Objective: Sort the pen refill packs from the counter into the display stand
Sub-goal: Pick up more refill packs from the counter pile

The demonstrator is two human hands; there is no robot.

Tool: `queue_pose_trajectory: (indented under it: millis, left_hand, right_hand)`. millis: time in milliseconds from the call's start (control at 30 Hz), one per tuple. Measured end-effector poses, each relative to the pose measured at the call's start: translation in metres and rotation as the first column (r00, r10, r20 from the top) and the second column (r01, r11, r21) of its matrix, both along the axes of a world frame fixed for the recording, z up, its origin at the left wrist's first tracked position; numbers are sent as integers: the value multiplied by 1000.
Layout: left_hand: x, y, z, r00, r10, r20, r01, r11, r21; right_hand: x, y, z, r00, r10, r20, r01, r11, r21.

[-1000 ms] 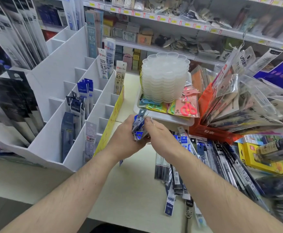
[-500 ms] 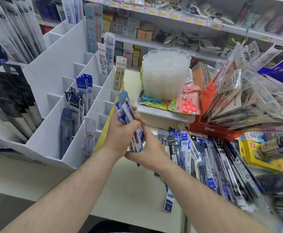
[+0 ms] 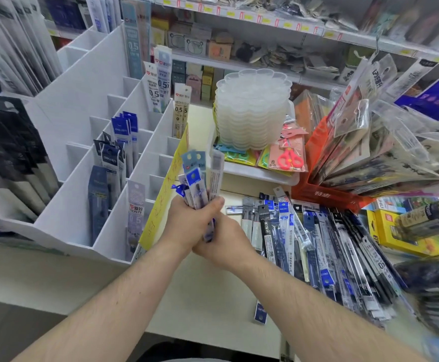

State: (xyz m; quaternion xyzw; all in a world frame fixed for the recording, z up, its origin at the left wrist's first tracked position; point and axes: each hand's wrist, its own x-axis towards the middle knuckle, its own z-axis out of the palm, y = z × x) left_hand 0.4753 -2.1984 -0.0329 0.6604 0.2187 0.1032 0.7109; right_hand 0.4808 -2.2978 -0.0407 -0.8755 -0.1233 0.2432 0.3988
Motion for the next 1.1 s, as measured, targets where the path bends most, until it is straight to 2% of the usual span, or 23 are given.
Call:
queue_pose_trajectory:
  millis: [67,133,200,267,367,467,567,733,967,1100]
  left_hand:
    - [2,3,-2,1000,-22,6,22,999,48]
    - [1,6,-7,997,-68,45,65,996,54]
    - [1,9,-13,993,-80,85,76,996,55]
    - [2,12,-20,991,-91,100,84,994,75]
    - [5,16,-28,989,-91,112,70,981,183]
    - [5,14,-35,992,-36,118,10,978,209]
    - [4,12,-47,994,-36,105,15,981,191]
    - [2,10,-66,999,-28,34,19,968,248]
    - [5,10,-57,979,132,156,-173,943,284]
    - [0,6,-73,999,12,30,-19,970,244]
  right_hand:
    - [0,-8,1,995,92,-48,-96,992,-79]
    - [1,-17,5,993,110,-36,-114,983,-144]
    - [2,-28,8,1000,8,16,-5,983,-183]
    - [6,-43,9,983,-149,108,171,955,-241]
    - [18,-71,7,950,-266,165,311,853,-419]
    - [24,-90,2,953,-269,138,295,728,-619]
    - [24,-90,-3,961,-258,101,250,648,-719]
    - [30,-74,-10,961,-265,81,228,590,-775]
    - [35,-69,-16,949,-306,72,243,571,-785]
    - [33,-47,-21,966,-250,72,210,583,-785]
